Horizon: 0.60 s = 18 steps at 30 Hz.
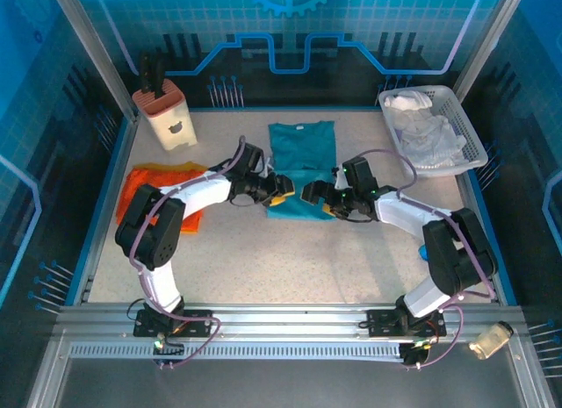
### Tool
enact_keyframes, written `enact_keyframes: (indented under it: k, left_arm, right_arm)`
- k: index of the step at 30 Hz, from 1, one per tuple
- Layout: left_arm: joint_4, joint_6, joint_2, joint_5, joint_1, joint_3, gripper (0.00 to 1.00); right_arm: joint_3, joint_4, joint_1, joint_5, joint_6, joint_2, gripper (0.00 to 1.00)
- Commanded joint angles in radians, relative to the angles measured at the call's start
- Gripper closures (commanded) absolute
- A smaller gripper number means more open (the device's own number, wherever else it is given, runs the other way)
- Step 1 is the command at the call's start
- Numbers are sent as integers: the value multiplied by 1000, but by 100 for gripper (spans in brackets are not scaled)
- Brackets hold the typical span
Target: Fold and stack the t-shirts
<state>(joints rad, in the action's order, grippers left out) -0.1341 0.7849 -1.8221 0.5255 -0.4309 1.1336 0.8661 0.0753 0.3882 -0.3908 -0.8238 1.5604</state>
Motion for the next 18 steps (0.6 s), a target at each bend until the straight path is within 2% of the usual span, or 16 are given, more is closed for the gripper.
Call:
enact_keyframes:
  k: [1,8,18]
  left_arm:
    - [83,28,28,-21,-9,-74,55]
    - [169,64,-33,-15,-30,-86,57]
    - [155,33,-87,-57,-31,-139,58]
  right_arm:
    - [34,103,19,47,46,-45,5]
    - [-26,-15,21,14,15,14,8]
    - [-126,-171,20,-10,-11,135,12]
